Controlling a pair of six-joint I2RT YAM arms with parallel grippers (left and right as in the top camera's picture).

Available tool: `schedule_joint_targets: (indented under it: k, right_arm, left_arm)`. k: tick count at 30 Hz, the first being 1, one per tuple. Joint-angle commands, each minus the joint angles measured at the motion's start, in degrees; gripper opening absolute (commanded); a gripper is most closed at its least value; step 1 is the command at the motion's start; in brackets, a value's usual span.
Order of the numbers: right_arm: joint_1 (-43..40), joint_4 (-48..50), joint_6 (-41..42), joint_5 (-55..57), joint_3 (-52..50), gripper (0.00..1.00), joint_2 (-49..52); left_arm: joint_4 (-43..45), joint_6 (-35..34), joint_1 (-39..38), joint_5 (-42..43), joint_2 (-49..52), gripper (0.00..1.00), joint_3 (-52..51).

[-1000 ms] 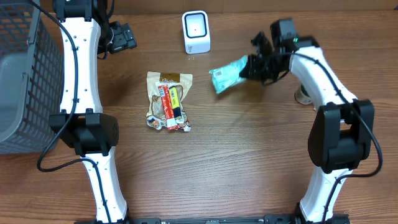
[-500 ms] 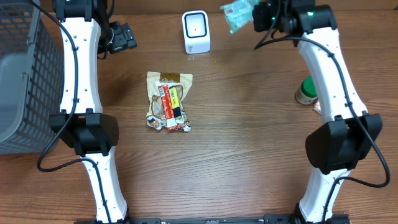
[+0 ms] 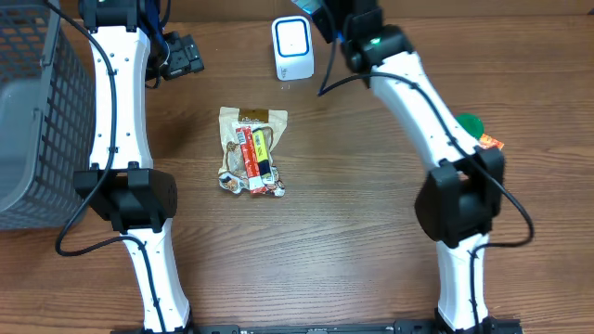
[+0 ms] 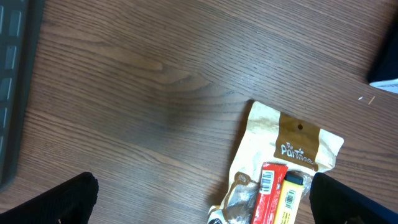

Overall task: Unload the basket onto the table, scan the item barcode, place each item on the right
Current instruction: 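Lift the wipes pack and hold it at the scanner window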

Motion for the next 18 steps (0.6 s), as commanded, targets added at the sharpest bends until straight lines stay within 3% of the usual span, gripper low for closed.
schedule_joint_targets:
  k: [1, 9, 18]
  right_arm:
    - [0.59, 3.41, -1.86, 9.4, 1.36, 0.04, 3.45]
    - [0.63, 10.93, -4.74, 10.95, 1.31, 0.04, 7.48]
    - [1.25, 9.94, -4.74, 8.63, 1.25, 0.04, 7.76]
  left_arm:
    - [0.22, -0.81, -0.37, 0.24, 0.28, 1.0, -0.13]
    - [0.22, -0.81, -0.44, 0.24, 0.28, 1.0, -0.13]
    - [0.22, -0.81, -0.44, 0.24, 0.28, 1.0, -0.13]
